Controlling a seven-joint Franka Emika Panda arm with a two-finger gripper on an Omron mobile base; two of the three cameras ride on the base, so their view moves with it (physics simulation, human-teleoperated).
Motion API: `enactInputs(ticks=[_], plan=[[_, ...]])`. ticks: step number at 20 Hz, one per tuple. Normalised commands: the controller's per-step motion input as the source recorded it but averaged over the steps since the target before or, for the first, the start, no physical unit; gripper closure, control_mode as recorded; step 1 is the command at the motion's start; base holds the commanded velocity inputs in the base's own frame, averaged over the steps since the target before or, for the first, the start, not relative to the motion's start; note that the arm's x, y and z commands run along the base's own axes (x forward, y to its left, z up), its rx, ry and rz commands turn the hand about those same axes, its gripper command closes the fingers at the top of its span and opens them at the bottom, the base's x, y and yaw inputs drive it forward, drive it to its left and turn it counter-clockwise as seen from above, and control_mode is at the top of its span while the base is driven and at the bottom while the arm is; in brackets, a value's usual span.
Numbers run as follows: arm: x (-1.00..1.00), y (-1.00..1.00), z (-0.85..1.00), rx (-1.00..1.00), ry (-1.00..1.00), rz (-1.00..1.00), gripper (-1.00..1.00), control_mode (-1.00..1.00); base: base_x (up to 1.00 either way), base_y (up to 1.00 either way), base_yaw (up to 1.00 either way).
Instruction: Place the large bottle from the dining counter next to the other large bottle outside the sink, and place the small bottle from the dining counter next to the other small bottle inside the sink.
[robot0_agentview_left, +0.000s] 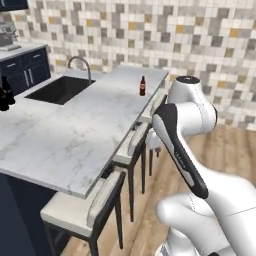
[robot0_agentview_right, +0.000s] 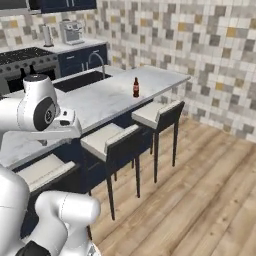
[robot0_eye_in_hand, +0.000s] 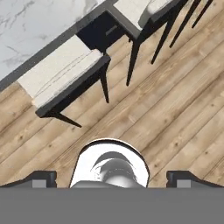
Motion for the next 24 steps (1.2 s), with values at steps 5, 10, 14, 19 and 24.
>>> enactInputs(ticks=[5,10,14,19,24], plan=[[0.00,0.00,0.00,0.00,0.00,0.00,-1.00,1.00,0.32,-1.00,0.26],[0.00,0.00,0.00,0.00,0.00,0.00,-1.00,1.00,0.99,-0.91,0.29],[0.00,0.00,0.00,0.00,0.00,0.00,-1.00,1.00,1.00,-0.76,0.44],[0.00,0.00,0.00,0.00,0.00,0.00,-1.00,1.00,0.90,-0.69,0.64],[0.00,0.00,0.00,0.00,0.00,0.00,-1.00,1.00,0.72,-0.86,0.54]])
